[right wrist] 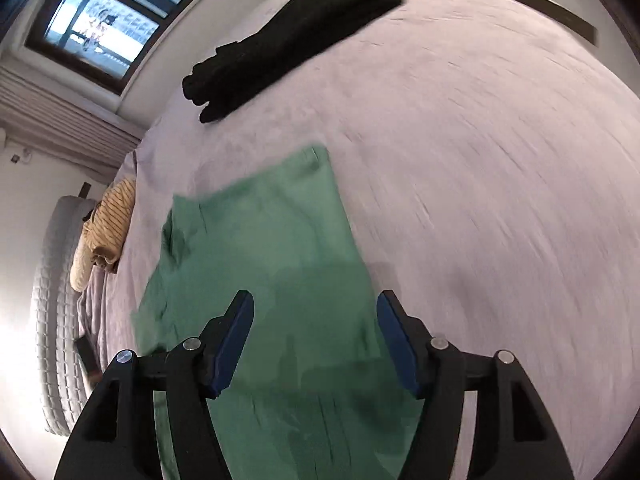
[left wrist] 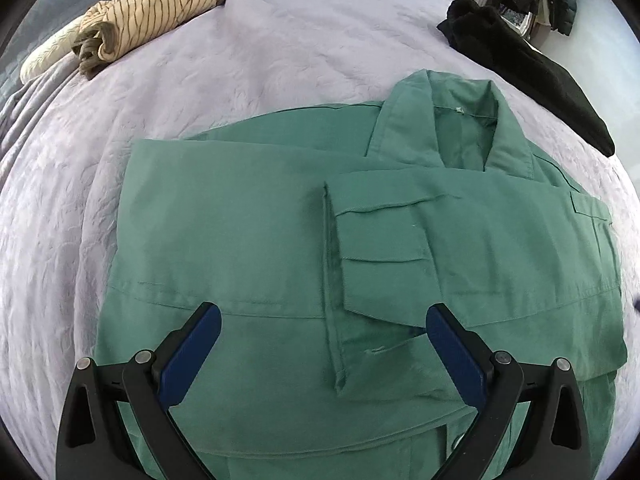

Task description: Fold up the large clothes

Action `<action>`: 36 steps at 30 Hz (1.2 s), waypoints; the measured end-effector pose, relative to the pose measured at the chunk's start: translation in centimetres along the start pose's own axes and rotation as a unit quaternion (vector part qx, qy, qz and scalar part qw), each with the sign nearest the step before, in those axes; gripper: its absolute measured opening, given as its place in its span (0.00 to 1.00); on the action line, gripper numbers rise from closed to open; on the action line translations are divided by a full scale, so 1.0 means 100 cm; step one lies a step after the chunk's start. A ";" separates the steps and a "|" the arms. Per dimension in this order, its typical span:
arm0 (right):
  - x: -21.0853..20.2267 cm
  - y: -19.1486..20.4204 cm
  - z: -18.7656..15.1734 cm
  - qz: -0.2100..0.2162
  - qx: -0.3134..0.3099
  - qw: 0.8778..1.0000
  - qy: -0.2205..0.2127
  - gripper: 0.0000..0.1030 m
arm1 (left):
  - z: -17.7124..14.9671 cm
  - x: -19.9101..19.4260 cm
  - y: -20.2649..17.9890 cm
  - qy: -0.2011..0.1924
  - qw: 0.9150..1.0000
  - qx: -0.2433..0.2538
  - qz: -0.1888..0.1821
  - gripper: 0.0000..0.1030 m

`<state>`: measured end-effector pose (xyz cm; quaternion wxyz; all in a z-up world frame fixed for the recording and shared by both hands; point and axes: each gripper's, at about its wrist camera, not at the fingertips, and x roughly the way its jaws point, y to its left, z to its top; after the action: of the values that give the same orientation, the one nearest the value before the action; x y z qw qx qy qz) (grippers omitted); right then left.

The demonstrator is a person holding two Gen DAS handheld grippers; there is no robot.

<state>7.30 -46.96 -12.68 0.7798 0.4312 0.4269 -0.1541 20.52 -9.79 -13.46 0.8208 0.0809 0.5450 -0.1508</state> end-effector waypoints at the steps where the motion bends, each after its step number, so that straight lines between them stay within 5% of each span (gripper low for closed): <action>1: 0.013 -0.001 0.012 -0.005 0.002 1.000 0.007 0.61 | 0.001 0.003 -0.002 0.002 1.000 0.000 0.000 1.00; 2: 0.029 -0.005 0.024 -0.007 0.011 1.000 0.022 0.59 | 0.001 0.005 -0.002 0.004 1.000 -0.001 0.001 1.00; 5: 0.063 -0.010 0.042 -0.006 0.046 0.997 0.062 0.03 | 0.000 0.009 -0.003 0.010 1.000 -0.005 -0.001 1.00; 8: 0.053 0.010 0.047 -0.009 -0.008 1.000 0.020 0.03 | 0.002 0.017 -0.006 0.012 1.000 0.001 0.007 1.00; 10: 0.061 0.013 0.053 -0.053 -0.036 0.998 0.016 0.03 | -0.002 0.026 -0.003 0.019 1.000 0.000 0.014 1.00; 15: 0.064 -0.019 0.055 -0.044 0.026 0.998 0.028 0.02 | 0.005 0.035 -0.003 0.024 1.000 -0.008 0.016 1.00; 20: 0.018 0.012 0.024 -0.040 -0.039 0.998 0.020 0.05 | 0.012 0.006 0.006 -0.006 1.000 -0.003 0.002 1.00; 24: 0.005 0.027 -0.019 -0.016 -0.087 0.995 0.056 0.05 | 0.006 0.007 0.003 0.002 1.000 0.017 0.012 1.00; 27: 0.026 0.024 -0.044 -0.062 -0.113 0.988 0.086 0.05 | 0.000 0.037 0.004 0.029 0.999 0.013 0.028 1.00; 30: 0.037 0.004 -0.053 -0.060 -0.096 0.989 0.095 0.00 | -0.001 0.035 0.015 0.023 1.000 -0.005 0.020 1.00; 36: 0.006 0.001 -0.052 -0.080 -0.072 0.991 0.082 0.05 | -0.007 0.006 0.030 0.017 0.998 0.008 0.062 1.00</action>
<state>4.88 -42.65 -14.47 0.7562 0.3496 0.5326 -0.1492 21.11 -6.87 -14.34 0.8184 0.1240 0.5517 -0.1026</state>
